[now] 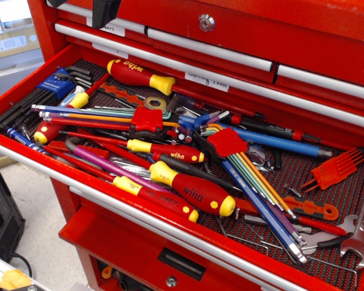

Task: Pick up closest rainbow Allen key set

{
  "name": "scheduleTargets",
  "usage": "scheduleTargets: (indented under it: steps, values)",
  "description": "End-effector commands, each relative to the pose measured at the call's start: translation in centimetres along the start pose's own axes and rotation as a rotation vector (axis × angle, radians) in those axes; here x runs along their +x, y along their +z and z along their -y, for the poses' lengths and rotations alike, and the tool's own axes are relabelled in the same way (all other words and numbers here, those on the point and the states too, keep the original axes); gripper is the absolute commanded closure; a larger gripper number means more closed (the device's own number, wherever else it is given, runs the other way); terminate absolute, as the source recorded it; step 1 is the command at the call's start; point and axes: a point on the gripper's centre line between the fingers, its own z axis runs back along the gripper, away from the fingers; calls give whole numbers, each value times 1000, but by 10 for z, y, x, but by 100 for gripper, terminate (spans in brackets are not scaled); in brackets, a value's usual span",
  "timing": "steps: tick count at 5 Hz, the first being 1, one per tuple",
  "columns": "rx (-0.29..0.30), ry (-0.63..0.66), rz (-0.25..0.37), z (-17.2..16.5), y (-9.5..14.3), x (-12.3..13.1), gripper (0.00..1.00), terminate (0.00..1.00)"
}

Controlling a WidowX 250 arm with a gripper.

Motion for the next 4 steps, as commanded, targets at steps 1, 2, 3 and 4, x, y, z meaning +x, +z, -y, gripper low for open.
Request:
scheduleTargets:
  steps: [1,2,3,4]
  values:
    - [0,0,0,0,0,0,0,0]
    - [-27,-248,33,-9,-2,-2,0,0]
    - [-88,-489,94,-12,-8,1,0,0]
    - [-67,-724,191,-7,-19,1,0,0]
